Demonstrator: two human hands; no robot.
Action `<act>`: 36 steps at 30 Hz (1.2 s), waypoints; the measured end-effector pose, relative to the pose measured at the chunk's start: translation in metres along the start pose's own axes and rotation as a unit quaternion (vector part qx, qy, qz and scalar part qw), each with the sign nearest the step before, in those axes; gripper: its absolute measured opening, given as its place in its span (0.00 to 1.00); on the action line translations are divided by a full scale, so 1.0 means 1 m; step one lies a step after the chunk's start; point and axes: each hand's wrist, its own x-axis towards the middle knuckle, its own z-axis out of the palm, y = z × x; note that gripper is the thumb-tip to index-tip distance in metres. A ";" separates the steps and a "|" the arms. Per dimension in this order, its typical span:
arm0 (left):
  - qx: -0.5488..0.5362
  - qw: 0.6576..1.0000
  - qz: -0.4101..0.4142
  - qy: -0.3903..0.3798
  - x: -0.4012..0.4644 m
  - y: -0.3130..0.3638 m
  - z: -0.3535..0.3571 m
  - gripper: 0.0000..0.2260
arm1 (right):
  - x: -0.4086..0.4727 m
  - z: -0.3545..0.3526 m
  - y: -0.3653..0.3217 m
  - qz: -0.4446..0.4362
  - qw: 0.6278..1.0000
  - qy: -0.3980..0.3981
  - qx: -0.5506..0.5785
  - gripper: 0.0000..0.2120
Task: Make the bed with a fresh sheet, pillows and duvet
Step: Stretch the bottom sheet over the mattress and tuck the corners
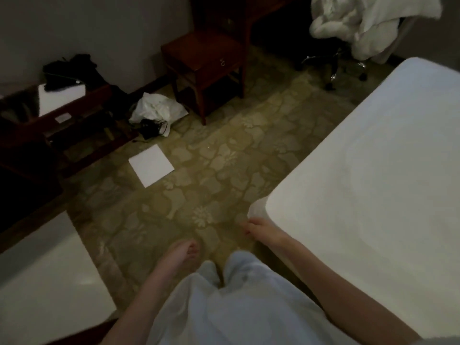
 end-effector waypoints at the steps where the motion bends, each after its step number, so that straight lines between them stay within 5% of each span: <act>1: 0.010 1.000 0.004 -0.007 0.009 0.018 -0.005 0.11 | 0.007 -0.002 -0.005 0.004 1.000 0.013 0.027 0.14; 14: 0.161 0.970 0.081 -0.163 0.119 0.294 0.071 0.10 | 0.122 -0.110 -0.042 0.116 0.954 0.167 0.222 0.13; 26: 0.199 0.952 0.143 -0.181 0.218 0.541 0.188 0.11 | 0.260 -0.337 -0.143 0.081 0.948 0.191 0.243 0.10; 36: 0.268 0.930 0.144 -0.208 0.311 0.718 0.321 0.10 | 0.380 -0.546 -0.204 0.043 0.937 0.243 0.249 0.17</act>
